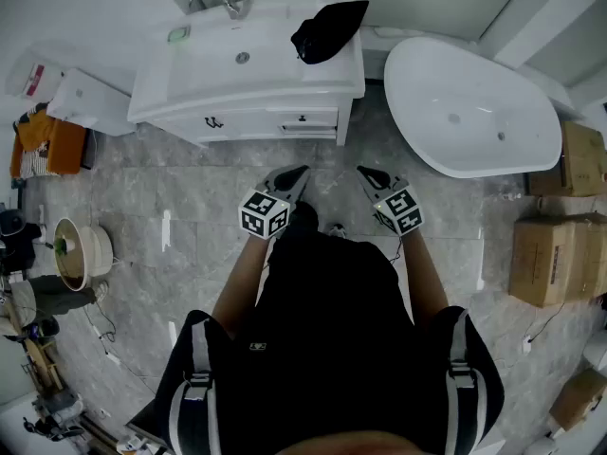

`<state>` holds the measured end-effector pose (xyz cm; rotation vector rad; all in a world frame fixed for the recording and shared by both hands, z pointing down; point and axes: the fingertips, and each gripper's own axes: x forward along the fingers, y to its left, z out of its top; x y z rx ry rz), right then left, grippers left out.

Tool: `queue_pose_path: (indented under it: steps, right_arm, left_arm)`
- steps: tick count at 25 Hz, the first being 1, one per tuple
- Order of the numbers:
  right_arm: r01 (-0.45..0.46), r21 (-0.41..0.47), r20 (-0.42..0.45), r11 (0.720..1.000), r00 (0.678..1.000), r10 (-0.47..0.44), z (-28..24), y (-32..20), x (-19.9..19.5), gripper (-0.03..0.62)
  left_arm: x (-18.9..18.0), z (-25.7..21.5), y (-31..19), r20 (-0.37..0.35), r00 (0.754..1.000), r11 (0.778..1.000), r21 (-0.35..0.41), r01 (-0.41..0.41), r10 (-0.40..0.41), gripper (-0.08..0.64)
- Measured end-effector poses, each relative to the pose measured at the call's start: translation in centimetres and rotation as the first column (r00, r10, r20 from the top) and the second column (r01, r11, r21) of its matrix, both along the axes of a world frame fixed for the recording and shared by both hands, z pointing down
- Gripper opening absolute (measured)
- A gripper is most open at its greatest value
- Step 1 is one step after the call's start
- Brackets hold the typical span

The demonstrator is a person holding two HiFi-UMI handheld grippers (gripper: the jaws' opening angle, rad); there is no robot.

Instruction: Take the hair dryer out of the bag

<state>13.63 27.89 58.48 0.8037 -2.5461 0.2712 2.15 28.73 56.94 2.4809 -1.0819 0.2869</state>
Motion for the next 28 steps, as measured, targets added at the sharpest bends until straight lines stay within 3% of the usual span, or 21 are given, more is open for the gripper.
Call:
queue_pose_path:
  steps: [12,17,28]
  right_arm:
    - [0.026,0.017,-0.036,1.0,0.999,-0.026,-0.2,0.1,0.3,0.058]
    - [0.026,0.024,-0.001,0.999,1.0,-0.026,-0.5,0.3,0.0,0.058]
    - [0.04,0.004,-0.093,0.999,0.995,-0.039,0.9,-0.2,-0.3,0.058]
  left_arm:
    - [0.4,-0.1,-0.1,-0.003,1.0,1.0,0.011,0.0,0.0,0.015]
    - [0.1,0.3,-0.3,0.004,1.0,1.0,-0.002,-0.012,0.012,0.015]
    - [-0.2,1.3,-1.7,0.02,0.998,0.997,-0.025,-0.067,0.068,0.015]
